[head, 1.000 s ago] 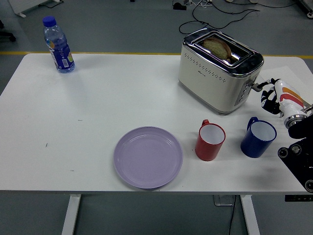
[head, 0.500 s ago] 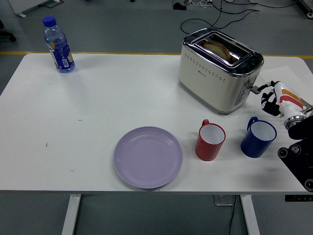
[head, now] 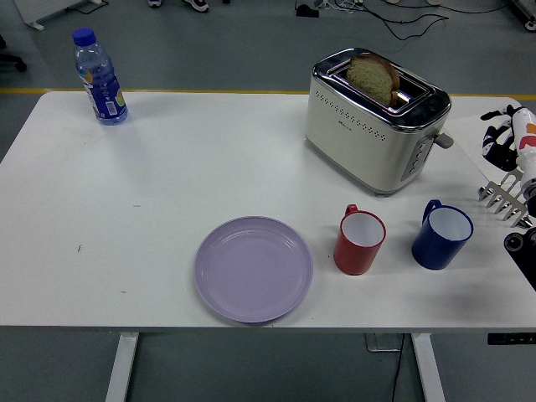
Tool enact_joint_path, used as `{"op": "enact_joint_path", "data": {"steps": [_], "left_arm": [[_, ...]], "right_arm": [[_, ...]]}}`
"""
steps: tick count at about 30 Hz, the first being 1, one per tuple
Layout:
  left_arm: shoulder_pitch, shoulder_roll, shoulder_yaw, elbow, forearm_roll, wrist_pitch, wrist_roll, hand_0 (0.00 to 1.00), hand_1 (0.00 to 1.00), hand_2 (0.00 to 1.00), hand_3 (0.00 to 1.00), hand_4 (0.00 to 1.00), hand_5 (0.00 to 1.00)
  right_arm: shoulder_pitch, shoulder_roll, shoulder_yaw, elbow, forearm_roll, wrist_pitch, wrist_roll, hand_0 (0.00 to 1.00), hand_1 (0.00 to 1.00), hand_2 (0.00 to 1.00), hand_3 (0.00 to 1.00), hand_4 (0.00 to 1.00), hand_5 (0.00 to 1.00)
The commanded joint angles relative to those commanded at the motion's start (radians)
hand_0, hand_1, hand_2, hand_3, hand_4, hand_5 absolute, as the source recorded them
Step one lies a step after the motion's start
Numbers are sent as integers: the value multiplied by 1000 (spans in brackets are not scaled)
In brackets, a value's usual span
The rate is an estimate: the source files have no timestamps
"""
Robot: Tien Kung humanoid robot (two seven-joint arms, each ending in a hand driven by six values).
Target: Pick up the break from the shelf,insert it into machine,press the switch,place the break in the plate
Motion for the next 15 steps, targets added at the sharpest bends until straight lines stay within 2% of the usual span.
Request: {"op": "enact_joint_path", "data": {"steps": [2,3,8,9,11,14,15], "left_arm": [[0,0,0,0,0,0,0,670,660,671,690,416,956],[0,0,0,0,1,0,0,670,660,672,687,417,959],[-1,0,0,0,1,0,1,670,660,672,687,417,959],[-2,0,0,0,1,0,1,670,660,671,686,416,958],[-3,0,2,0,-2,0,0,670,660,671,686,416,958],[-4,0,3,0,-3,0,-1,670,660,671,686,416,958],[-4,0,4,0,-4,0,-1,670,660,671,684,416,958]], "right_arm": [[3,-3,10,20,2,-1,5,118,191,323,603,494,2],[4,-4,13,28,4,-1,8,245,338,460,831,500,161],[18,-5,18,68,2,62,12,245,338,460,831,500,161],[25,-5,14,73,8,72,14,666,670,805,962,682,345],[50,-2,3,82,28,113,25,666,670,805,962,682,345],[76,6,-12,82,41,128,31,666,670,805,962,682,345],[85,9,-18,82,46,132,31,799,767,909,998,766,416]]}}
